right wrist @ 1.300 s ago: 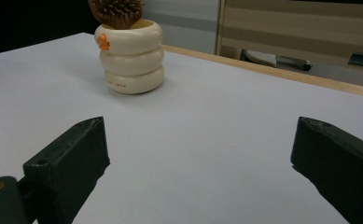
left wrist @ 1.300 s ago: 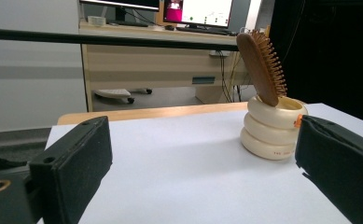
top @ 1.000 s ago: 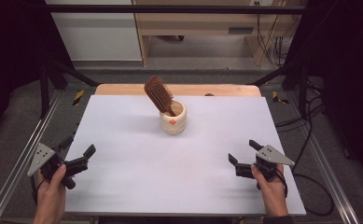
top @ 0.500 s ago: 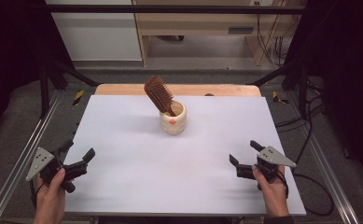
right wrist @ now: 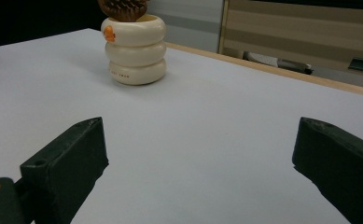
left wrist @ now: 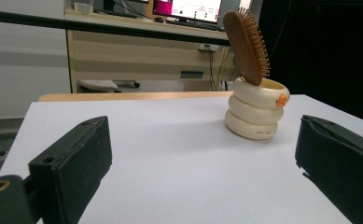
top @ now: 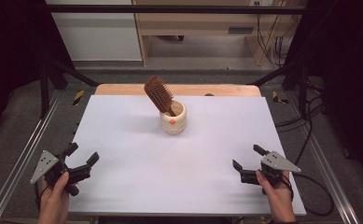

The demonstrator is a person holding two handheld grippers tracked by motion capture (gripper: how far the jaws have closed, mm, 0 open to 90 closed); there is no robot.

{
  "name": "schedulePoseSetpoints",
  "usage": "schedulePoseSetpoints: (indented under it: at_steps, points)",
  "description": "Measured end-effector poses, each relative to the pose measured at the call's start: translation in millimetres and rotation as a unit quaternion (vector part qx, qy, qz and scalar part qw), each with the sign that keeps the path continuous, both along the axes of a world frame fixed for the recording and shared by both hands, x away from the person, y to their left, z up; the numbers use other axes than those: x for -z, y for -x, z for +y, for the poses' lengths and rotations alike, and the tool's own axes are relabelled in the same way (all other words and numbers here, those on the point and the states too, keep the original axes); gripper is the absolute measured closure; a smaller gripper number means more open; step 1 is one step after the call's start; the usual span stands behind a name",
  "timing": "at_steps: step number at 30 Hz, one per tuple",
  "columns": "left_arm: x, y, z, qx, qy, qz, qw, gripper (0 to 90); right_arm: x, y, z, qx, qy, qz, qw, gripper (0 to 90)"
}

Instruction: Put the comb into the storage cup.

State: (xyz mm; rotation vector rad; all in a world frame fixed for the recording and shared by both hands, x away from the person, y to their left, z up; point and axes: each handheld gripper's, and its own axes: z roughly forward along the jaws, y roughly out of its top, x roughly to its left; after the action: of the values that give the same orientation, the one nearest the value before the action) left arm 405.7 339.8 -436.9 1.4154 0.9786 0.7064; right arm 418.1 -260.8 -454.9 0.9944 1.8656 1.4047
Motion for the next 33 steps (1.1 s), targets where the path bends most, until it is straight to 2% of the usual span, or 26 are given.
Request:
schedulePoseSetpoints:
  at_steps: [6,14,33]
  points:
    - [6.3,-0.9,-7.9,0.014,0.007,0.012,0.9998,3.7,0.6,-1.1,0.3,-0.001,-0.001,-0.002,1.0,3.5]
    - [13.3,0.3,-15.7,0.028,-0.002,0.021,0.9994,3.7,0.9,-1.8,-0.1,-0.002,-0.004,-0.002,1.0,3.6]
    - [19.7,4.0,-32.5,0.055,-0.036,0.016,0.9977,3.6,4.2,-4.4,2.8,-0.001,-0.002,-0.002,1.0,3.2]
